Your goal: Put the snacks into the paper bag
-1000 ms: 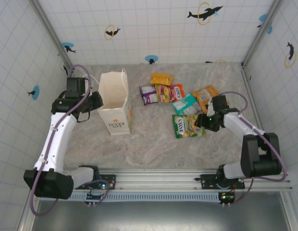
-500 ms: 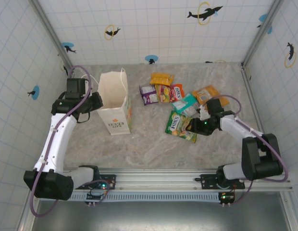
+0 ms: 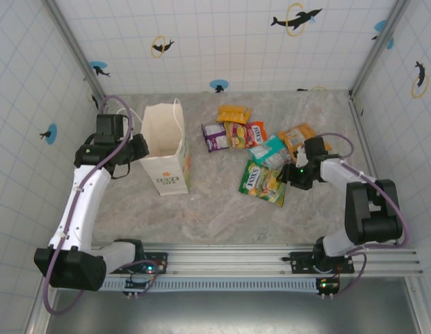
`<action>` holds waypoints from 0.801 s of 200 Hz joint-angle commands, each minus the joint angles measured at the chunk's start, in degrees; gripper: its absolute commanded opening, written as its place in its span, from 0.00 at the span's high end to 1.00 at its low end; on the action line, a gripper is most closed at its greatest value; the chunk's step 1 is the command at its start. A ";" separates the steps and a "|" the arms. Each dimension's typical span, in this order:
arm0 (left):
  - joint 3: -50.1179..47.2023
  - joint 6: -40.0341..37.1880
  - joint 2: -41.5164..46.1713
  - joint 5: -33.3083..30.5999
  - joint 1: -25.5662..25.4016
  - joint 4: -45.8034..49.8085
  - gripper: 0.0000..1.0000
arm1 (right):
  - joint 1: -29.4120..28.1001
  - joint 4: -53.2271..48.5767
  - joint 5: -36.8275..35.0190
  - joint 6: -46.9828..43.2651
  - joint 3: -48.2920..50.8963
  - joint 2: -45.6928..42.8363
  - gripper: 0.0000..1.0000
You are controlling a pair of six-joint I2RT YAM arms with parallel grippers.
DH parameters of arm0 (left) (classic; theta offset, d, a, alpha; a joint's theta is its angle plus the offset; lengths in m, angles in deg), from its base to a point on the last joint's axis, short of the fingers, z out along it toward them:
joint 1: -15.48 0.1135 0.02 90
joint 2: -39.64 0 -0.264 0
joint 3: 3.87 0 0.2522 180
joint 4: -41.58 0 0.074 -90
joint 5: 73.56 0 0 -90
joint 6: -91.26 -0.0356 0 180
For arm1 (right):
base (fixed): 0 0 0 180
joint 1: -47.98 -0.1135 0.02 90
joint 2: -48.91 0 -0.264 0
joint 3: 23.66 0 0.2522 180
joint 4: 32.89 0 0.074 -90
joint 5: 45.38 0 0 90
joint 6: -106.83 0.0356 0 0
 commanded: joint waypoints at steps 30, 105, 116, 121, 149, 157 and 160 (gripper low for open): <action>-0.37 -0.67 0.54 -0.21 0.31 -0.11 0.87 | -0.06 5.49 4.38 1.07 -1.98 3.98 0.38; -0.21 -0.84 0.40 -0.52 0.27 0.15 0.87 | 0.26 9.76 6.34 2.84 0.32 2.91 0.89; -0.05 -0.85 0.58 -0.57 0.30 0.15 0.87 | 0.24 9.82 5.82 3.25 0.39 0.87 0.93; -0.02 -0.84 0.67 -0.61 0.31 0.15 0.87 | 0.19 9.82 5.52 3.36 0.37 -0.14 0.95; 0.83 -1.08 1.04 -0.72 0.30 0.34 0.79 | -0.31 10.17 4.21 3.37 0.17 -6.51 1.00; 1.41 -1.25 1.16 -0.36 0.31 0.65 0.72 | -0.65 10.42 3.71 3.10 -0.05 -8.47 1.00; 1.66 -1.28 1.15 -0.15 0.31 0.68 0.70 | -0.82 10.49 3.42 2.85 -0.13 -9.21 1.00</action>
